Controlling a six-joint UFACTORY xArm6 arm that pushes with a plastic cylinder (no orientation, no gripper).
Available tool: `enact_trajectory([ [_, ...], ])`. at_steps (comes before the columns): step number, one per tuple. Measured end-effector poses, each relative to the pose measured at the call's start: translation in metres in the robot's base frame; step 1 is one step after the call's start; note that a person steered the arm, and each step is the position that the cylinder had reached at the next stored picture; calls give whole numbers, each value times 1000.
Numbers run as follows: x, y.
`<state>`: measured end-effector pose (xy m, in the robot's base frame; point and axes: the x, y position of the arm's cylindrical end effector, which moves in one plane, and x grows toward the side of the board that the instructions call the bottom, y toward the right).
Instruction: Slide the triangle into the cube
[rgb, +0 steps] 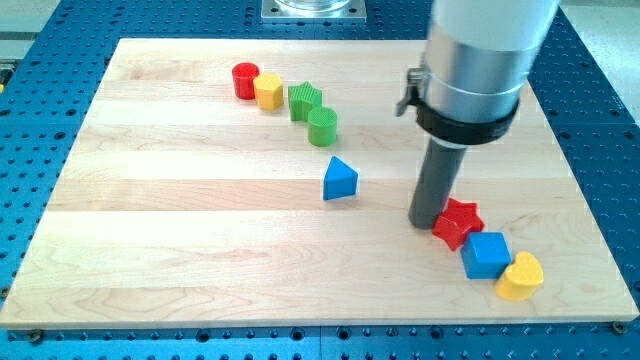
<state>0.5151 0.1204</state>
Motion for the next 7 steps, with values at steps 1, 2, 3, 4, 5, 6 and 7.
enact_trajectory([
  [1,-3,-17],
  [2,0,-115],
  [3,-53,-149],
  [4,-80,-88],
  [5,-47,-65],
  [6,13,-73],
  [7,-27,-124],
])
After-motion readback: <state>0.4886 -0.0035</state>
